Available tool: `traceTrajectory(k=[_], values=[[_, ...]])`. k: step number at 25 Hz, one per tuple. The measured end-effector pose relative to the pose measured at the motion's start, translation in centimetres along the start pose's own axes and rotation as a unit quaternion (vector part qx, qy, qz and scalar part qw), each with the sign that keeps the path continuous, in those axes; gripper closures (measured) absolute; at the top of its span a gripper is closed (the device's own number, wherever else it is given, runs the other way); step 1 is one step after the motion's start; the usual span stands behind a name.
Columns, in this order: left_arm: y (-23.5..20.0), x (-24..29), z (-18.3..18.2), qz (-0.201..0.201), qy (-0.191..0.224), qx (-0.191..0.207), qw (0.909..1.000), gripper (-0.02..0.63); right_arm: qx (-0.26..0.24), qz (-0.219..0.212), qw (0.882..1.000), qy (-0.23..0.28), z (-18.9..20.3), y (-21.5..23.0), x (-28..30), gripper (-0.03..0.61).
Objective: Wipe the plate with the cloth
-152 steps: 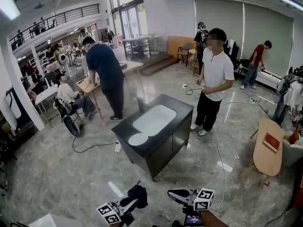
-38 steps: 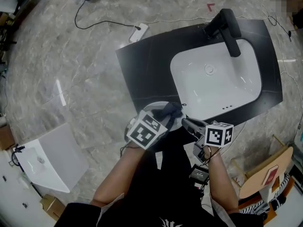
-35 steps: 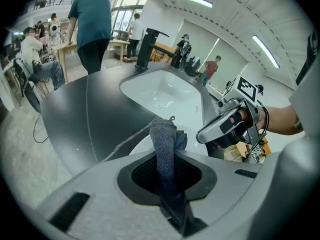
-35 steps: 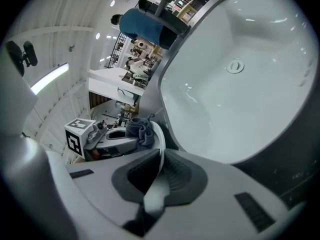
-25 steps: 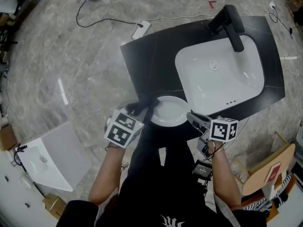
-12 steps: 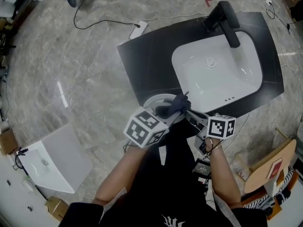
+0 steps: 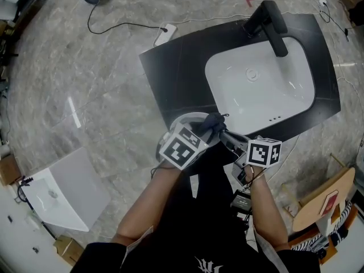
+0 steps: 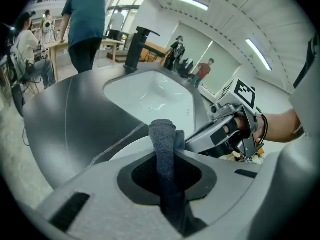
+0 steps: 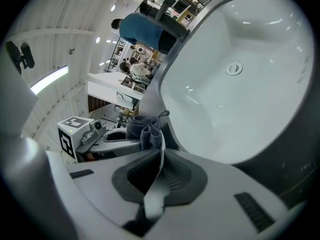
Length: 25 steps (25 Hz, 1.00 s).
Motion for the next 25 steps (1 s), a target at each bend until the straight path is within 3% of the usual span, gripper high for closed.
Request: traceTrajectory(k=[13,19,21,23,25], values=[[-5.7,-7.0,4.1,-0.085,-0.001,-0.021,0.9962,0.563,-0.004,0.007,1.000,0.012,-0.2,0.0,0.0,0.557],[-7.7,-11.5,5.9,-0.137,-0.006,-0.027,0.9901,0.563,-0.006,0.012,1.000,0.014,-0.1,0.0,0.0,0.557],[-6.7,-12.1,4.1,-0.111,0.039,-0.043,0.9921,0.563,-0.008,0.013,1.000,0.013,-0.1,0.1,0.0,0.557],[-4.1,-11.0,1.1,-0.055,0.084,-0.056,0.9934,0.563,-0.007,0.012,1.000,0.017,-0.3,-0.1,-0.1,0.557],[-0.9,-8.1,-1.2,0.011,0.101,-0.063,0.9929,0.563,-0.006,0.014,1.000,0.020,-0.4,-0.3,-0.1,0.557]])
Point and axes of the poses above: the fingertips, and each gripper's own axes: x forward along the fingers, y to its right, z out of its underside, the point moved 2 cm from there along -x, backward along the fingers, and after that the axes turned 3 degrees about y, right-handed, at the moved point
